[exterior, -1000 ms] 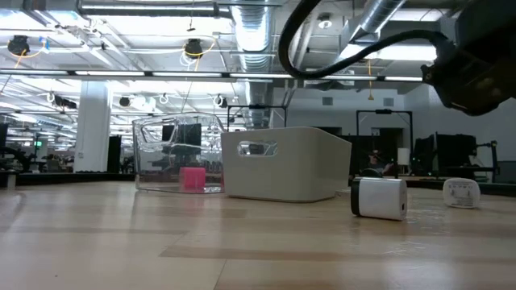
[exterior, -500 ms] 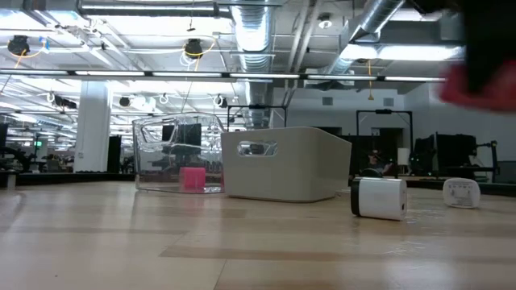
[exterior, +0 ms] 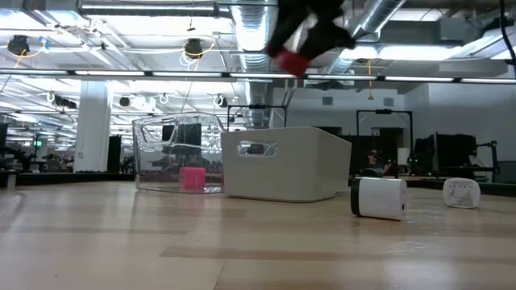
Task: Pick & Place Office items
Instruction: Put the red charger adapter into the transparent bin
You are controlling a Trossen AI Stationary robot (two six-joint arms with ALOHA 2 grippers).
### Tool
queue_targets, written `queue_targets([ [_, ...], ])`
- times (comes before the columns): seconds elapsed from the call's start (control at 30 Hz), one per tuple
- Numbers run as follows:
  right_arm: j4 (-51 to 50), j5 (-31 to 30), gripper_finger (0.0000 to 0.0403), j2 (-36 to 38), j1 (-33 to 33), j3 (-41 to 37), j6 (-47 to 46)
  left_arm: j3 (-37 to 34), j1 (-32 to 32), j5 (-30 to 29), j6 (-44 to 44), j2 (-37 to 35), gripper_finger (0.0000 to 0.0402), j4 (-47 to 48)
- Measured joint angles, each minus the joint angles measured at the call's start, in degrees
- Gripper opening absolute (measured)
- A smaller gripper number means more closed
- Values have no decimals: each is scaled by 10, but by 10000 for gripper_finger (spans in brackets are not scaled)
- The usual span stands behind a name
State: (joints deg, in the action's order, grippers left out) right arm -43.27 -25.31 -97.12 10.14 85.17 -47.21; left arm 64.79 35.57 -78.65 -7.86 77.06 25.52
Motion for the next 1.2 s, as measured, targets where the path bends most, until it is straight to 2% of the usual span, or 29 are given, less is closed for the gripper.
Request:
queue_targets([
  [0.1, 90, 67, 200, -8, -76, 1, 82, -1, 6, 3, -58, -10, 191, 64],
  [0.2, 155, 132, 200, -22, -143, 1, 124, 0, 16, 2, -132, -27, 183, 133],
  [0.37, 254, 284, 200, -77, -224, 1, 138, -1, 30, 5, -244, -48, 175, 226],
  [0.47, 287, 333, 200, -117, -248, 1, 128, -6, 34, 6, -279, -55, 175, 248],
  [0.73, 275, 346, 200, -179, -246, 2, 149, -45, 36, 4, -285, -94, 175, 244],
  [0.9, 275, 341, 200, -180, -248, 2, 156, -75, 38, 4, -286, -125, 175, 219],
  [1.03, 277, 314, 200, -172, -244, 1, 163, -91, 39, 3, -288, -148, 175, 217],
  [1.1, 280, 311, 221, -169, -244, 1, 164, -98, 39, 5, -289, -157, 174, 215],
  [1.2, 283, 309, 275, -166, -244, 1, 164, -108, 39, 6, -286, -168, 171, 202],
])
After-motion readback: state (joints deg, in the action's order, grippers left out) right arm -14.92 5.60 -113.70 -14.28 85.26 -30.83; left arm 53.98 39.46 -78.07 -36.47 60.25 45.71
